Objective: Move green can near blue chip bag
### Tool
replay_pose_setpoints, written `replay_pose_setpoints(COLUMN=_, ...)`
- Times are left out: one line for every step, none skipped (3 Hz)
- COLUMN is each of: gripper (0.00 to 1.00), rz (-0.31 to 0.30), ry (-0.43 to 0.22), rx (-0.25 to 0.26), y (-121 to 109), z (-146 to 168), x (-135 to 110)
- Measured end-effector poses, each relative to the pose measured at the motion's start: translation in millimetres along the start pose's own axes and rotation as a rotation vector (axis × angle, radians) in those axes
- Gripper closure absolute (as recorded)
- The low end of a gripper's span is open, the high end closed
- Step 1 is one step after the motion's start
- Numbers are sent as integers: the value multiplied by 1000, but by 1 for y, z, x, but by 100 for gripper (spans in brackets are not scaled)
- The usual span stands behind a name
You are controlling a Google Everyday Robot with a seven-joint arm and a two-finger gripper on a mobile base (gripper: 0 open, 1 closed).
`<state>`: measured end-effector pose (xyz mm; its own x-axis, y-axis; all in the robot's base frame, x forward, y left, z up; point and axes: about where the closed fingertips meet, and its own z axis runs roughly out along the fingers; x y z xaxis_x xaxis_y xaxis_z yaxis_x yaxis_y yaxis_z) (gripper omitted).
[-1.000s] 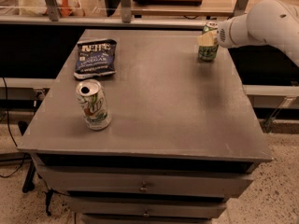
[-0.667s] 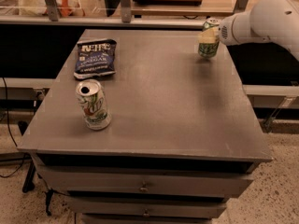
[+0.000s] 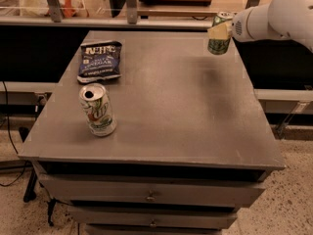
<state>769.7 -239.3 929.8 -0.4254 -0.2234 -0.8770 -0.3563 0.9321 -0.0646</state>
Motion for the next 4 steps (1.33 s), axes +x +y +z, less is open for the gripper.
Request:
replay_pose_setpoints(gripper=100, rz=-32, ry=-10, rx=-47, y=17, z=5, x=-7)
replay_pose_setpoints(gripper=100, rz=-101, ry=-32, rx=-180, y=67, z=11, x=-23)
replay_pose_setpoints(gripper=100, rz=-203, ry=-57, rx=-333, y=130, z=15, x=-38)
replay_pose_setpoints(gripper=100, rz=-292, ry=-58, rx=-457, y=185, z=19, x=-41)
